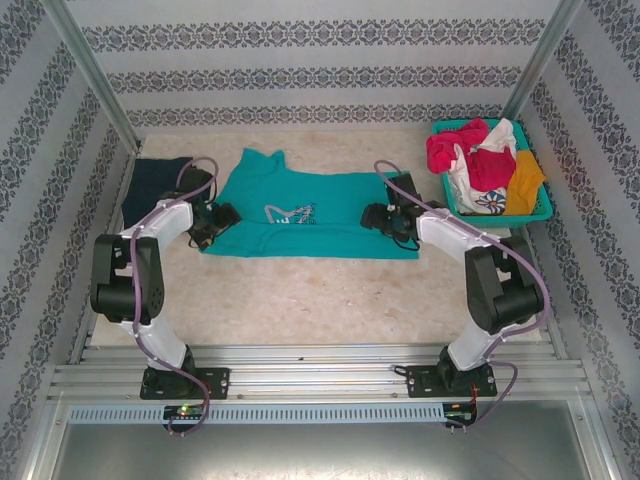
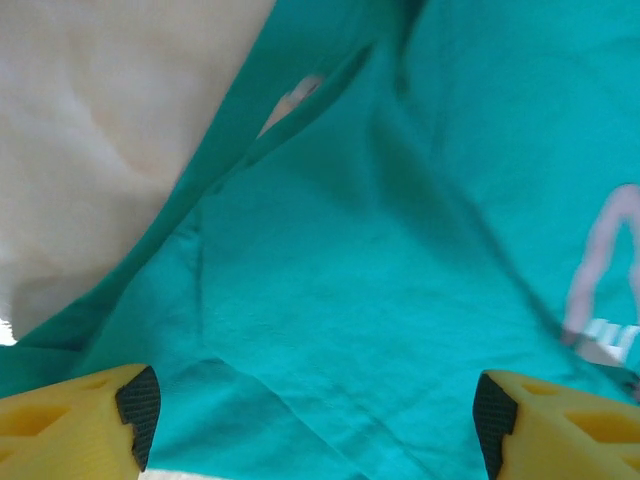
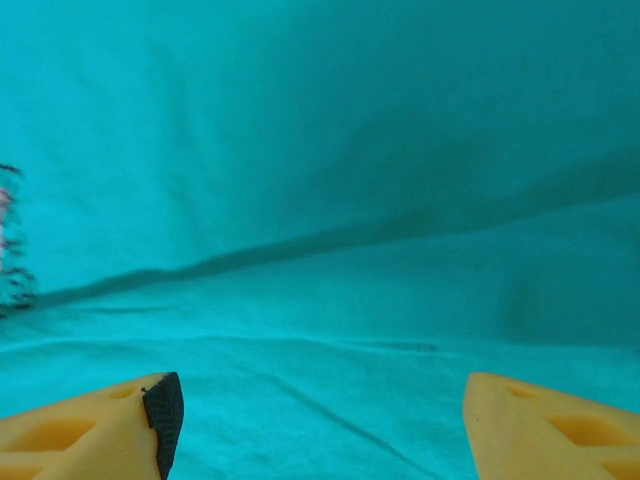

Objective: Fold and stack the t-shirts

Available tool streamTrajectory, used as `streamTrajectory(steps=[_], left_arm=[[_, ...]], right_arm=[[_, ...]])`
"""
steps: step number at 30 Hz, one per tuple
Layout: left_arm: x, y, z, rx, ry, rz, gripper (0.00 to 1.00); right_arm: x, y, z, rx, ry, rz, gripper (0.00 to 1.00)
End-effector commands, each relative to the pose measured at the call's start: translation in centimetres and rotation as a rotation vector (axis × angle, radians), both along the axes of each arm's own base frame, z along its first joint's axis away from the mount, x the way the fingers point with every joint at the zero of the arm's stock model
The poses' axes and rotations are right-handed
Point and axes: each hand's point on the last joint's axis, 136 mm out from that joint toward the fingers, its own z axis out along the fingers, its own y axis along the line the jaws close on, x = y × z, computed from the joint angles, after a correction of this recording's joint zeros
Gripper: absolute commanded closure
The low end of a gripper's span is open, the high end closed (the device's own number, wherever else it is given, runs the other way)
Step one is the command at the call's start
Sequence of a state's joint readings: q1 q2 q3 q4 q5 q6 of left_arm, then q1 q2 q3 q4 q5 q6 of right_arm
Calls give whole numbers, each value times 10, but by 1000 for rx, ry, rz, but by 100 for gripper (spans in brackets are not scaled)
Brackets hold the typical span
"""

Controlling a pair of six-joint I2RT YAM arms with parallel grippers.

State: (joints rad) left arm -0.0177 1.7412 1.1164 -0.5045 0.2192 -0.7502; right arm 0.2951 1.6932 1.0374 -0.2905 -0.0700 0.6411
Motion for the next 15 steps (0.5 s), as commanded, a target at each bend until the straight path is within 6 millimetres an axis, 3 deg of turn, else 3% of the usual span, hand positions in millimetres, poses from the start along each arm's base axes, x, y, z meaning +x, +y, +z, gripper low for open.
streamTrajectory(steps=[1, 9, 15], left_arm=[[2, 4, -22, -54, -17, 83, 18], [-36, 6, -43, -86, 31, 124, 18], [-85, 4, -52, -96, 99, 136, 18]], right_arm=[[-12, -10, -24, 22, 67, -55, 27], [-48, -29, -51, 28, 160, -99, 28], [-80, -27, -63, 88, 236, -141, 29]])
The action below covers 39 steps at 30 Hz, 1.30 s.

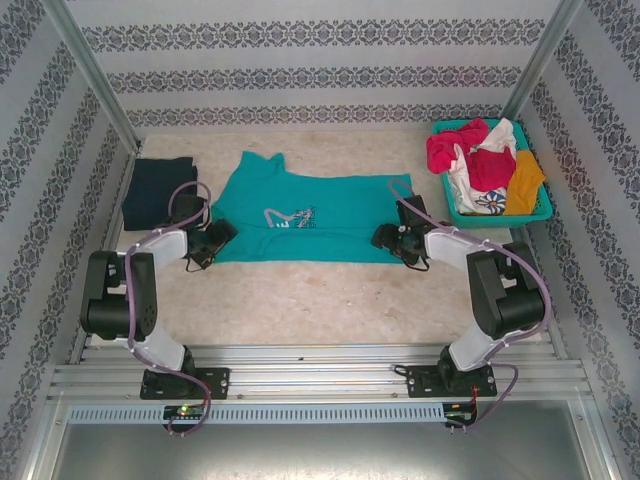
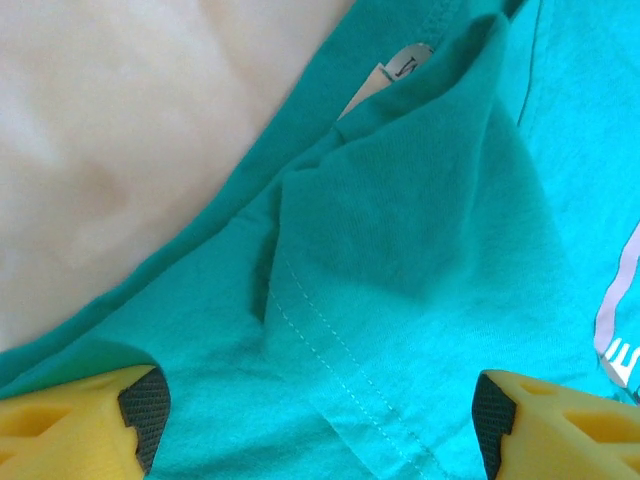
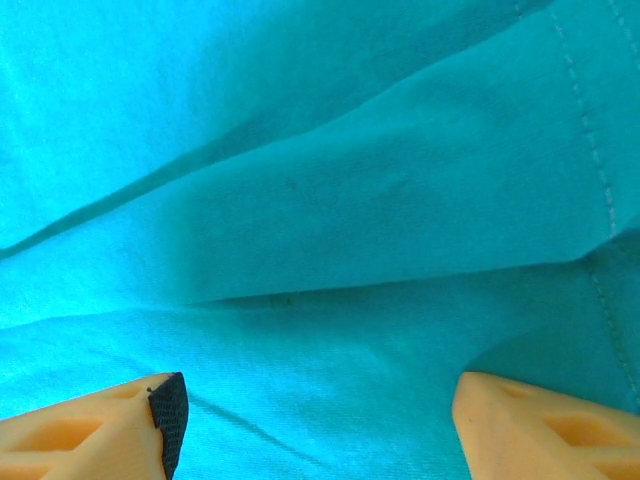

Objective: Fold and stack the t-shirts

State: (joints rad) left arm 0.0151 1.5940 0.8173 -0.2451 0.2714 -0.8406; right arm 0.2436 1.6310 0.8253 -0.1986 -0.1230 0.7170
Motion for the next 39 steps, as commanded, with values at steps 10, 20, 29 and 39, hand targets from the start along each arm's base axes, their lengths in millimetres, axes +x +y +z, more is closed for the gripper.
streamTrajectory(steps=[10, 20, 29, 39], left_arm=[[-136, -2, -19, -19, 269, 44, 16], [-47, 18, 68, 146, 66, -40, 9], [84, 26, 82, 272, 19, -247, 18], [157, 20, 38, 275, 102, -458, 41]], right_arm=[[-103, -12, -18, 21, 201, -88, 30], [-11, 2, 81, -1, -105, 28, 28], [45, 37, 106, 74, -187, 83, 28], [45, 35, 91, 59, -143, 79, 28]])
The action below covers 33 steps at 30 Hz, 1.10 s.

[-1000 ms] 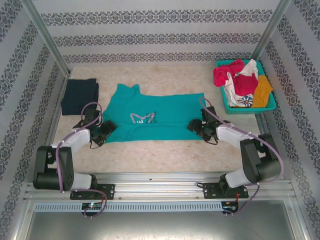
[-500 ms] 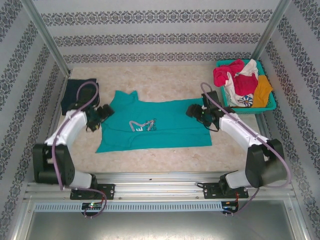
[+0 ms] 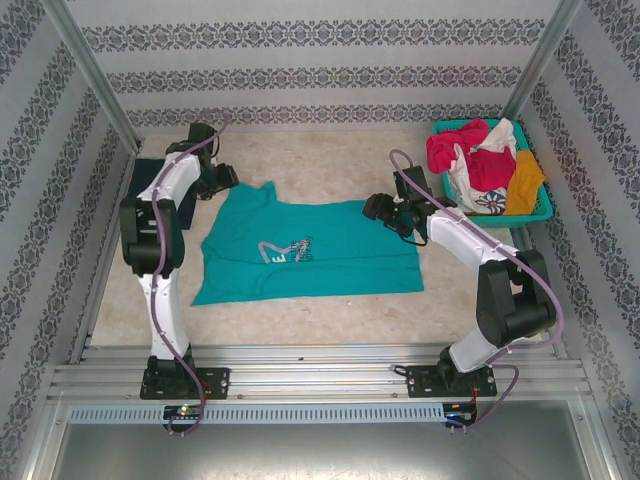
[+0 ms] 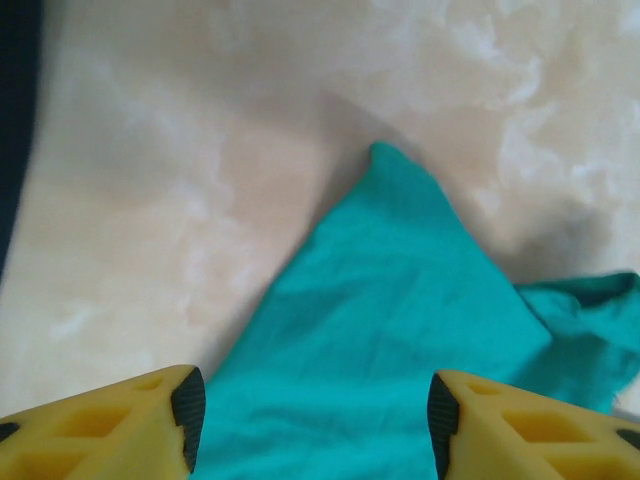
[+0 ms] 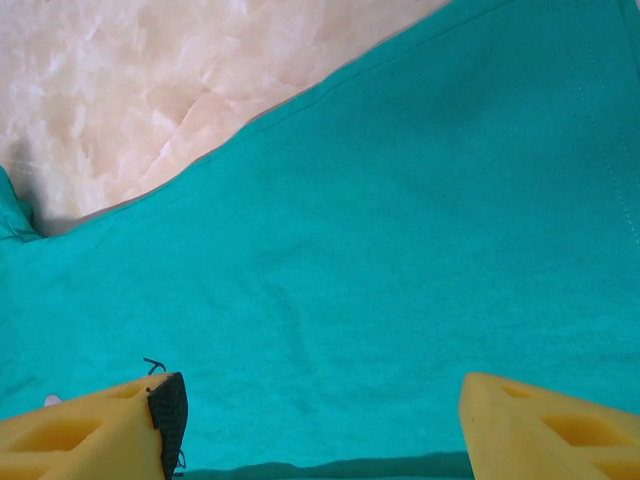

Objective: Fold and stack the t-shirts

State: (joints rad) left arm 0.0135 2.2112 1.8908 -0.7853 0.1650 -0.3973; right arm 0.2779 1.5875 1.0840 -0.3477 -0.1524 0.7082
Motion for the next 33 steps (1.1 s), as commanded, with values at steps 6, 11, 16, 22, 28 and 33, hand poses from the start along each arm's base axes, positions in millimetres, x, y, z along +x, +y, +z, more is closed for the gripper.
streamTrajectory(steps=[6, 11, 16, 22, 28, 33], left_arm=[[0, -1, -29, 15, 141, -98, 56], [-3, 0, -40, 21, 185, -89, 61], [-13, 3, -49, 29, 231, -58, 63], [-17, 2, -66, 23, 249, -52, 69], [-17, -1, -81, 10, 271, -51, 84], [-17, 2, -82, 28, 272, -60, 100]], right_arm=[[-1, 2, 0, -16, 4, 16, 27], [-5, -2, -1, -21, 9, 3, 27], [-8, -4, -4, -25, 15, -6, 27], [-9, -4, -6, -25, 18, -4, 27], [-10, -5, -7, -27, 20, -8, 27], [-6, -8, -9, -39, 19, -14, 27]])
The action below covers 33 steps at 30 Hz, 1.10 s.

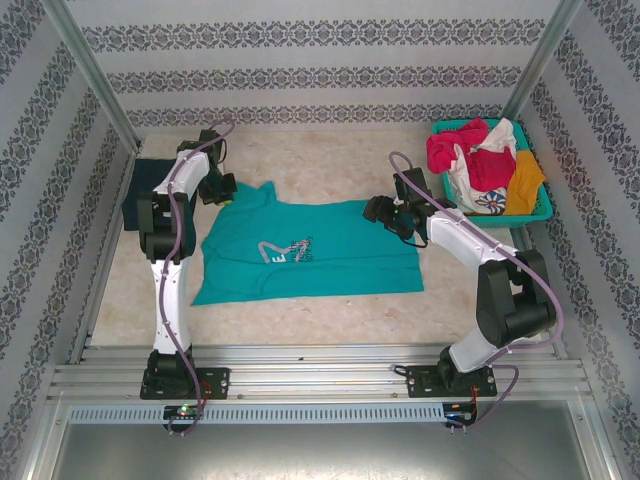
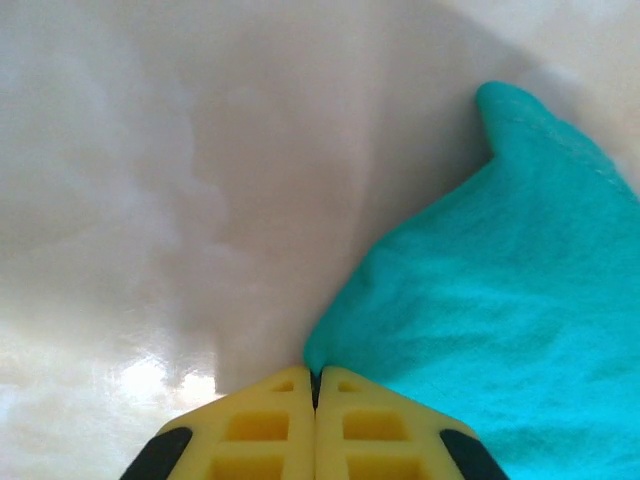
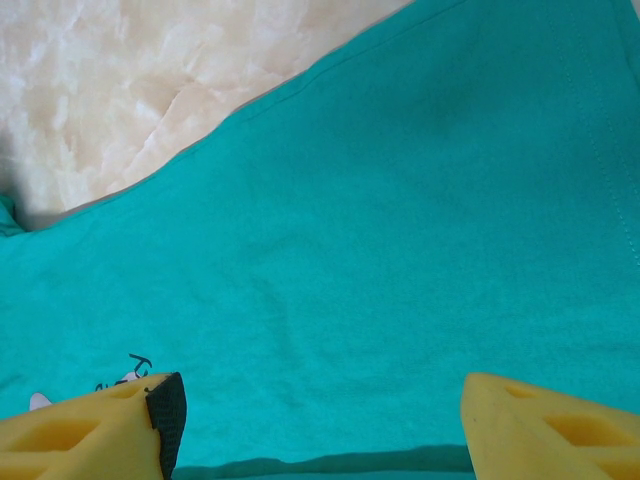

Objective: Fold and stack the t-shirts

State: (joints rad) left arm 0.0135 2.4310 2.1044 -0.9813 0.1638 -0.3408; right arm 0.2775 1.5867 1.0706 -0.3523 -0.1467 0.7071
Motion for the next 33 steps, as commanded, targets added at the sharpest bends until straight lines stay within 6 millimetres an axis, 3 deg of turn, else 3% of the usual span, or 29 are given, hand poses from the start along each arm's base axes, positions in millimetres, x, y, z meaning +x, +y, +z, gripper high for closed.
streamTrajectory(steps=[1, 7, 12, 20, 33], left_arm=[[-12, 2, -27, 14, 75, -10, 100], [-12, -1, -22, 0, 54, -10, 100], [-16, -2, -24, -5, 56, -8, 100], [-20, -2, -24, -6, 55, -10, 100], [-20, -2, -21, 38, 57, -48, 100]], right_arm=[[0, -8, -3, -37, 0, -18, 27], [39, -60, -15, -160, 20, -131, 30], [77, -85, -37, -251, 68, -159, 42], [118, -95, -59, -312, 132, -142, 53], [135, -102, -93, -333, 220, -127, 65]])
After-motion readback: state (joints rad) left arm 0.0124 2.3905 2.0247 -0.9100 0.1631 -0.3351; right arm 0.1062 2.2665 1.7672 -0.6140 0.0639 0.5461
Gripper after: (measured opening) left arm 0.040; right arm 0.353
